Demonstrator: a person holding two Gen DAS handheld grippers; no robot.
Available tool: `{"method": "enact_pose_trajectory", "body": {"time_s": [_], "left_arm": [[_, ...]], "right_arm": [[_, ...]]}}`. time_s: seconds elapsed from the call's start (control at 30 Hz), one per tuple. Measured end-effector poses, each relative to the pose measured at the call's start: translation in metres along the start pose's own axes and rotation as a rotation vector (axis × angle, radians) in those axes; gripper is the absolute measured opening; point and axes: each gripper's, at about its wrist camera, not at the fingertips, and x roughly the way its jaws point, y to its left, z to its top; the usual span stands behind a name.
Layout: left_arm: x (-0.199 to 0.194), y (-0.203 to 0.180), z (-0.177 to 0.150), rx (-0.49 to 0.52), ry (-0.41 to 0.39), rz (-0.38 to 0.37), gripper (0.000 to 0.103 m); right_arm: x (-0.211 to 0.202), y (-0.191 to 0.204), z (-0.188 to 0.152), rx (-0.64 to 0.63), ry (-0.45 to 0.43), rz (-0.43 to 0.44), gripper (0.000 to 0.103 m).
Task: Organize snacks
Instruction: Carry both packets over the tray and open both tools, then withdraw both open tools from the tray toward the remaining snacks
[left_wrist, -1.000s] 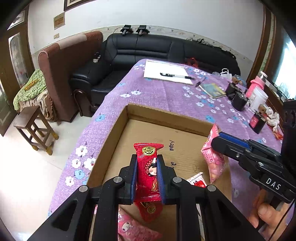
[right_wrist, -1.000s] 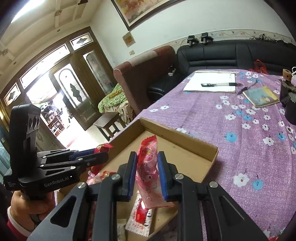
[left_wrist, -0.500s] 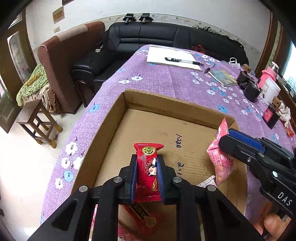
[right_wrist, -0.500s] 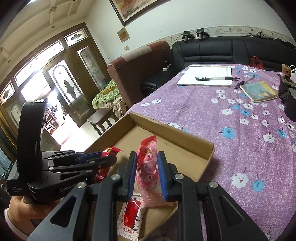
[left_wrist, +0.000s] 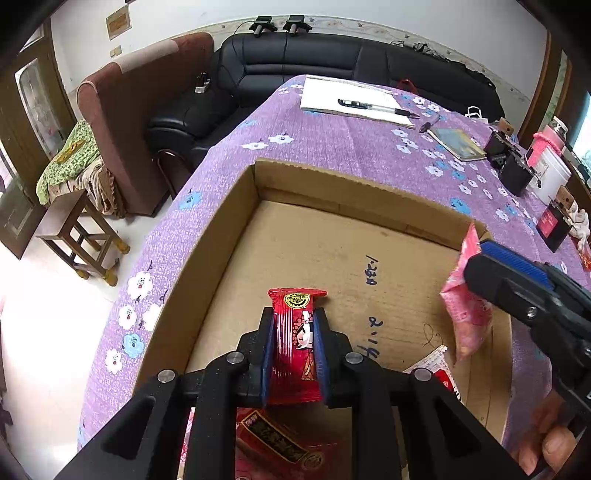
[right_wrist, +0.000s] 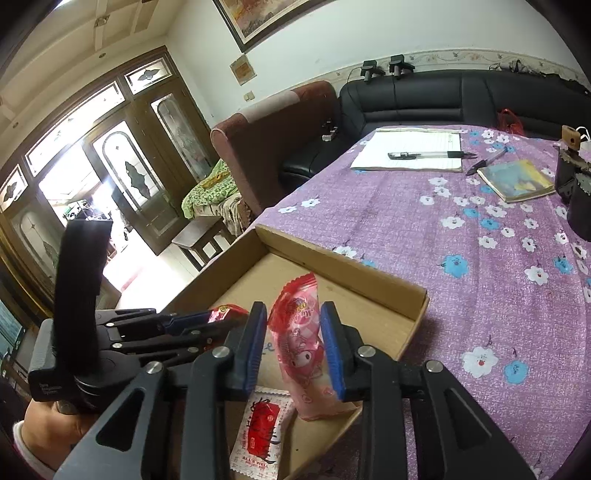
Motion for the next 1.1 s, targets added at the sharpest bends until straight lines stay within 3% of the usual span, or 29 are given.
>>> {"method": "enact_pose_trajectory", "body": {"time_s": [0.23, 0.27, 0.33, 0.4, 0.5, 0.6, 0.87, 1.1], "left_arm": [[0.000, 0.001, 0.002, -0.013, 0.008, 0.009, 0.024], [0.000, 0.002, 0.001, -0.014, 0.011, 0.008, 0.028], [-0.001, 0.001, 0.001, -0.012, 0.011, 0.010, 0.060], [-0.006, 0.000, 0.001, -0.007, -0.008, 0.019, 0.071], [-0.010, -0.001, 0.000, -0.006, -0.013, 0.041, 0.076], [-0.011, 0.000, -0.001, -0.006, -0.010, 0.051, 0.087], [-0.024, 0.000, -0.012, -0.021, -0.020, 0.044, 0.091], [-0.062, -0.013, -0.025, -0.016, -0.094, 0.010, 0.092]], "right_arm": [[-0.015, 0.001, 0.005, 0.002, -0.036, -0.009, 0.037], [-0.017, 0.001, 0.006, 0.001, -0.040, -0.009, 0.037], [-0.023, 0.001, 0.005, 0.005, -0.051, -0.008, 0.038], [-0.031, 0.000, 0.004, 0.014, -0.067, 0.001, 0.044], [-0.046, 0.001, 0.001, 0.011, -0.092, 0.005, 0.057], [-0.062, 0.002, -0.002, 0.009, -0.117, 0.001, 0.068], [-0.119, -0.001, -0.026, 0.018, -0.180, -0.012, 0.074], [-0.171, -0.020, -0.057, 0.036, -0.220, -0.080, 0.082]]}}
